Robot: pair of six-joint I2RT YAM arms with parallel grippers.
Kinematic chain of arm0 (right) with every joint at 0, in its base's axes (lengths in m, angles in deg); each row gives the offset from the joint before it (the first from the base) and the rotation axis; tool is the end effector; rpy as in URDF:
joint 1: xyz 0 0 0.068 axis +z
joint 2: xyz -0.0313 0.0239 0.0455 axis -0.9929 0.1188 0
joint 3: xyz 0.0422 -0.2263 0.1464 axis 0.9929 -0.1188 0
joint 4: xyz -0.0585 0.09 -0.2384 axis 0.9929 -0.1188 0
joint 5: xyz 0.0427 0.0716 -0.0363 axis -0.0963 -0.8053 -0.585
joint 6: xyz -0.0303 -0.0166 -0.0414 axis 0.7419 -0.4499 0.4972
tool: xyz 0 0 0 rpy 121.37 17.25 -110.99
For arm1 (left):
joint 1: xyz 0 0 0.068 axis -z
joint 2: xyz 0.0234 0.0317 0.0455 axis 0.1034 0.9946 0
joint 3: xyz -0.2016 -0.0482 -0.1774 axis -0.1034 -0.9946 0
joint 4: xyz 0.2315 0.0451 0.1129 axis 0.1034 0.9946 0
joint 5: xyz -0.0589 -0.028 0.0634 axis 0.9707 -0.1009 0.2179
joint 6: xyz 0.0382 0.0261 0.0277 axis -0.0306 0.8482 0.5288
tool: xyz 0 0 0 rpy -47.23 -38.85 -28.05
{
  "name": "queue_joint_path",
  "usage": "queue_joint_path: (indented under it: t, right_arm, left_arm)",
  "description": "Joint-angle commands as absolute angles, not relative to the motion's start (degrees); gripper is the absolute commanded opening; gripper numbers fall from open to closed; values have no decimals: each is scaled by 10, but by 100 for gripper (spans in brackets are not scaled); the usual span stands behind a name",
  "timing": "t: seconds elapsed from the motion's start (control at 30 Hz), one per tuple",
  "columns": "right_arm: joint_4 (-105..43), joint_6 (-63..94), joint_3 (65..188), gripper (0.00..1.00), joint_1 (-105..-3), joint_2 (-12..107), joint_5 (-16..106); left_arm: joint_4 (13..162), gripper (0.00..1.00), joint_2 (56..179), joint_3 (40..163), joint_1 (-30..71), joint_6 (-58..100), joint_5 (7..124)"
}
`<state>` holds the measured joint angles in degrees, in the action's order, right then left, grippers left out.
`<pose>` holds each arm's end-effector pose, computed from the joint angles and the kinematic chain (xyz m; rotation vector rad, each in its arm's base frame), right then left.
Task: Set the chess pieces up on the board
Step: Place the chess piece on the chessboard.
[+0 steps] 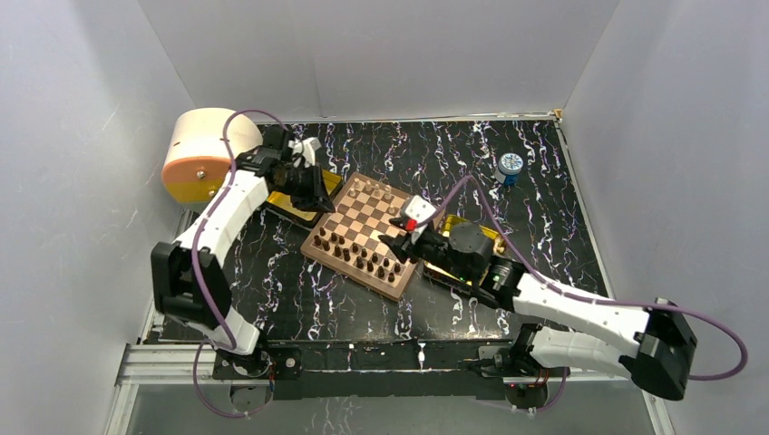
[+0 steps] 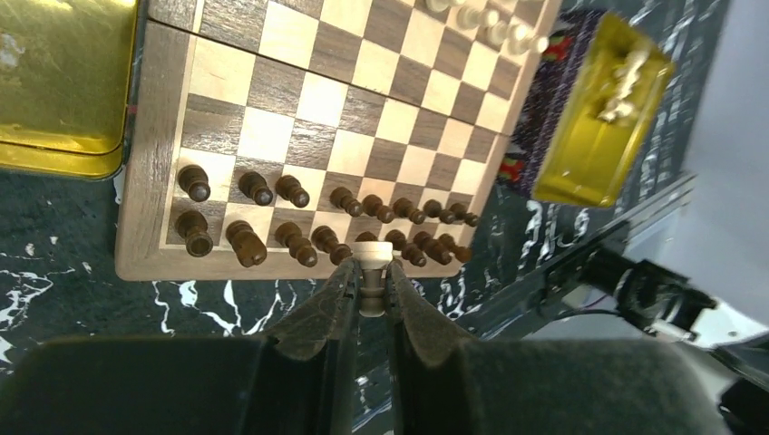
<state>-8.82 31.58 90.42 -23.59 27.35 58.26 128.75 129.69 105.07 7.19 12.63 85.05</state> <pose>0.1305 0.2149 0.3101 -0.8335 1.3685 0.6055 0.3149 -0.0905 0.3042 0.0674 2.5017 -0.8468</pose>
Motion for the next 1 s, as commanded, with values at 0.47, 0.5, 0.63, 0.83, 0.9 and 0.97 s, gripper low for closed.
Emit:
queue_joint_path:
  t: [0.47, 0.5, 0.63, 0.83, 0.9, 0.97]
  right_arm:
    - [-193, 228, 854, 53, -237, 54, 678]
    - [-192, 228, 853, 53, -237, 51, 683]
    - [-193, 216, 851, 53, -237, 51, 701]
    - [-190, 219, 846, 53, -237, 49, 702]
    - [-193, 219, 846, 53, -237, 49, 703]
    - [-194, 219, 845, 53, -238, 47, 706]
  left_arm:
    - [1490, 8, 1595, 1335, 191, 230, 685]
    - [1492, 8, 1607, 1344, 193, 228, 681]
    - [1495, 8, 1636, 1367, 204, 225, 670]
    - [1504, 8, 1664, 1383, 219, 229, 643]
    - [1504, 8, 1667, 1383, 222, 230, 639]
    - [1503, 9, 1671, 1385, 225, 231, 636]
